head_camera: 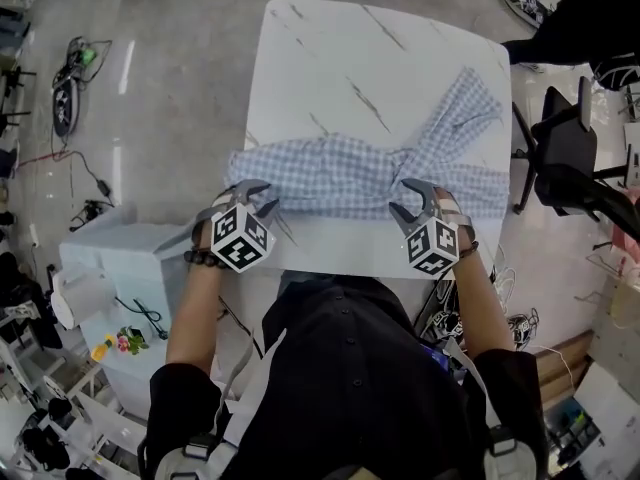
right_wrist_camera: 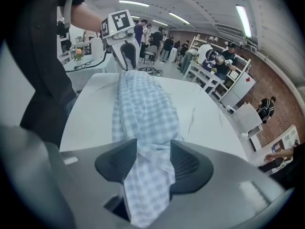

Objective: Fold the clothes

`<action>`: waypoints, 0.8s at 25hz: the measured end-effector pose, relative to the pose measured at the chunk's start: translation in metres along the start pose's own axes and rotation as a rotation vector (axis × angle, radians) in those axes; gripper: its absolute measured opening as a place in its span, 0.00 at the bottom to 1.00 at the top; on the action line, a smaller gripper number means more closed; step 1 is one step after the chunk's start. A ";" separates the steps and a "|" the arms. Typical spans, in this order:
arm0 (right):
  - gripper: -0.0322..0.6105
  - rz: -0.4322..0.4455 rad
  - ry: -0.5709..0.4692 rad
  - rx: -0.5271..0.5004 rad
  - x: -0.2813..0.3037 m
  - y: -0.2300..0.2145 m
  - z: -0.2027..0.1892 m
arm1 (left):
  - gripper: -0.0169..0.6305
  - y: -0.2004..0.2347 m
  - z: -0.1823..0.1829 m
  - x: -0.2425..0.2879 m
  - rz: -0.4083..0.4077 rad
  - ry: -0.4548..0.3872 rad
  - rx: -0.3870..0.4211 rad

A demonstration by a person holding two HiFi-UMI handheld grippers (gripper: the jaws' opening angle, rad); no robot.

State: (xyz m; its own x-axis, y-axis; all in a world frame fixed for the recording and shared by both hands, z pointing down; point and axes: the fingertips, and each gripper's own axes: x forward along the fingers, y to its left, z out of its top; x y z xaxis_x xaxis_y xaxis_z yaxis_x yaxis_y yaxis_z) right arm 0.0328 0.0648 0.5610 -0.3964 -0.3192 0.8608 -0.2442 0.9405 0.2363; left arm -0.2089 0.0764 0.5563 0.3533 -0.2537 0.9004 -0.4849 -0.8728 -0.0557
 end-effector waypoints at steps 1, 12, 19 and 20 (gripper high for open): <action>0.39 -0.002 0.002 0.006 0.000 -0.004 0.000 | 0.25 0.002 0.004 0.002 -0.006 -0.001 0.008; 0.38 -0.026 -0.065 0.023 0.001 -0.054 -0.018 | 0.25 -0.013 0.103 0.035 -0.054 -0.032 0.019; 0.35 -0.008 -0.107 -0.003 -0.029 -0.102 -0.103 | 0.25 -0.043 0.205 0.071 -0.035 -0.080 -0.088; 0.35 -0.001 -0.107 -0.021 -0.034 -0.110 -0.116 | 0.25 -0.052 0.218 0.078 -0.035 -0.083 -0.101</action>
State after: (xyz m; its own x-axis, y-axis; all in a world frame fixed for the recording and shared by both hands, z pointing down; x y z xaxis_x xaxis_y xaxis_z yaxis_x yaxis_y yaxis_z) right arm 0.1757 -0.0147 0.5584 -0.4888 -0.3294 0.8078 -0.2267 0.9421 0.2470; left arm 0.0183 0.0107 0.5348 0.4347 -0.2607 0.8620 -0.5478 -0.8363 0.0233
